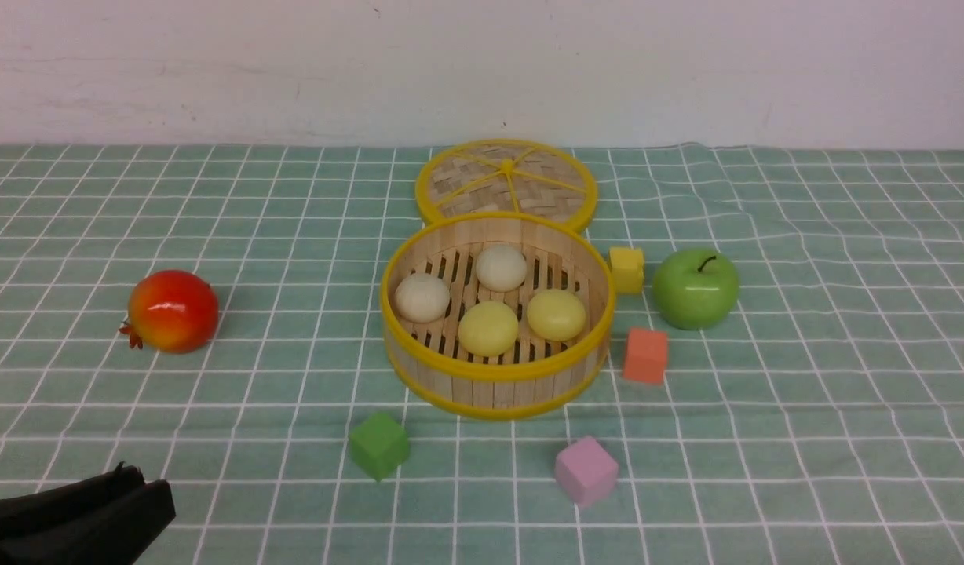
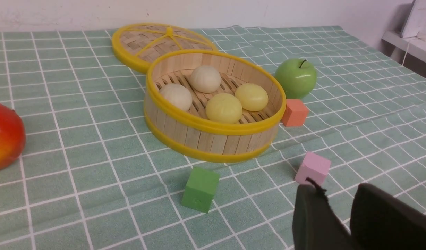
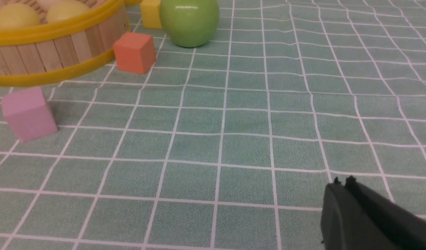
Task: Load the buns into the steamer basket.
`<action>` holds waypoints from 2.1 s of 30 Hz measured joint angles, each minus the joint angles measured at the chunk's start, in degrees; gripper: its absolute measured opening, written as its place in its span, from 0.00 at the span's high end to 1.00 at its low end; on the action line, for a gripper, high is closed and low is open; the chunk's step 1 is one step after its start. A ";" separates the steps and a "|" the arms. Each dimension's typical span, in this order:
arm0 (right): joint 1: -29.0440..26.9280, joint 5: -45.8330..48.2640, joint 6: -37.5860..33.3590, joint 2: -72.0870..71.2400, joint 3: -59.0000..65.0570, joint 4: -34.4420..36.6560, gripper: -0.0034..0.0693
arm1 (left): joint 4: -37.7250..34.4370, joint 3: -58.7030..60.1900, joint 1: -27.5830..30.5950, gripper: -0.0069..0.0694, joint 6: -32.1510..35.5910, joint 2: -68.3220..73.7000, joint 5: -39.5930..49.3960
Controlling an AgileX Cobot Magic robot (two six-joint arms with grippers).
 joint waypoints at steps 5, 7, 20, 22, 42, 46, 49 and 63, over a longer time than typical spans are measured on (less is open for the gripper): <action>0.00 0.00 0.00 0.00 0.00 0.00 0.96 | 0.65 0.60 1.65 0.68 0.00 -0.99 -1.70; 0.00 0.00 0.00 0.00 0.00 0.00 0.96 | 0.65 1.92 4.75 0.68 0.00 -2.85 -2.79; 0.00 0.00 0.10 -0.07 0.00 -0.05 0.95 | -0.15 17.83 27.46 0.68 -4.39 -21.89 5.82; 0.00 0.00 0.10 -0.07 0.00 -0.05 0.95 | -0.26 18.17 27.53 0.68 -6.71 -21.89 11.30; 0.00 0.00 -0.01 -0.07 0.00 -0.05 0.94 | -0.92 18.17 27.53 0.93 -3.02 -21.89 11.77; 0.00 0.00 -0.06 -0.07 0.00 -0.05 0.93 | -0.92 18.17 27.53 0.93 -3.02 -21.89 11.53; 0.00 0.00 -0.06 -0.07 0.00 -0.05 0.92 | -0.92 18.17 27.53 0.93 -3.02 -21.89 11.42; 0.00 0.00 -0.06 -0.07 0.00 -0.05 0.91 | -0.97 18.17 27.53 0.93 -3.02 -21.89 11.42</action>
